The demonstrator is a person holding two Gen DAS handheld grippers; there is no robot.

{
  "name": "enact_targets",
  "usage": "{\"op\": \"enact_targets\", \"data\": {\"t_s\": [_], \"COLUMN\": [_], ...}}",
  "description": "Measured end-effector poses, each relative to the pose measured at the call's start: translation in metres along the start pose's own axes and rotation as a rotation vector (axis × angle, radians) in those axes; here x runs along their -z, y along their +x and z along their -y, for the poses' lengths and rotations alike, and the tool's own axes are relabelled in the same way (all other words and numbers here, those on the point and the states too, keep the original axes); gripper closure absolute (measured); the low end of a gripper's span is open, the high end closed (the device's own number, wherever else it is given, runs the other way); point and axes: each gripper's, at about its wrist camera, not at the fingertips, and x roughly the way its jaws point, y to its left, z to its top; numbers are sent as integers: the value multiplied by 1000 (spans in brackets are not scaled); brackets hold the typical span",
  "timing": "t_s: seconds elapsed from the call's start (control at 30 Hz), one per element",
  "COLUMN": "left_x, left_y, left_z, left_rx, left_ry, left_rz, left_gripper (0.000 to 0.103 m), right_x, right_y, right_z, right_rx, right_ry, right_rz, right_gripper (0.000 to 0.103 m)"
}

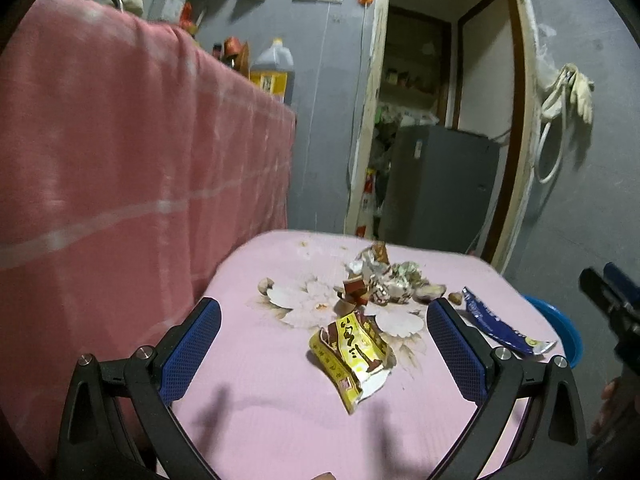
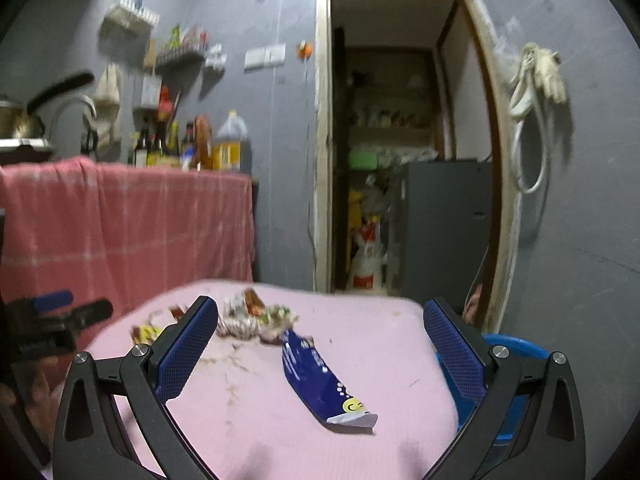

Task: Collect trash
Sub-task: 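Grasp the yellow wrapper with the left tool while the right tool grasps the blue packet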

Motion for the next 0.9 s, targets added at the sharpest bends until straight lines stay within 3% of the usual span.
{"op": "enact_targets", "data": {"t_s": [0.33, 0.57, 0.7, 0.83, 0.9], "left_x": [3, 4, 2, 4, 5], "left_y": [52, 60, 64, 72, 70], "left_z": [-3, -2, 6, 14, 17], "left_rx": [-10, 13, 19, 15, 26], "left_ry": [-14, -9, 23, 59, 76], "left_rz": [-295, -381, -406, -418, -414], "left_gripper": [2, 3, 18, 39, 41], "right_x": [26, 41, 51, 52, 51], "right_y": [70, 103, 120, 117, 116], "right_z": [23, 19, 15, 15, 16], "right_rx": [-68, -127, -153, -171, -182], "right_ry": [34, -4, -16, -20, -16], "right_rz": [-305, -474, -557, -546, -540], "right_gripper": [0, 0, 0, 5, 9]}}
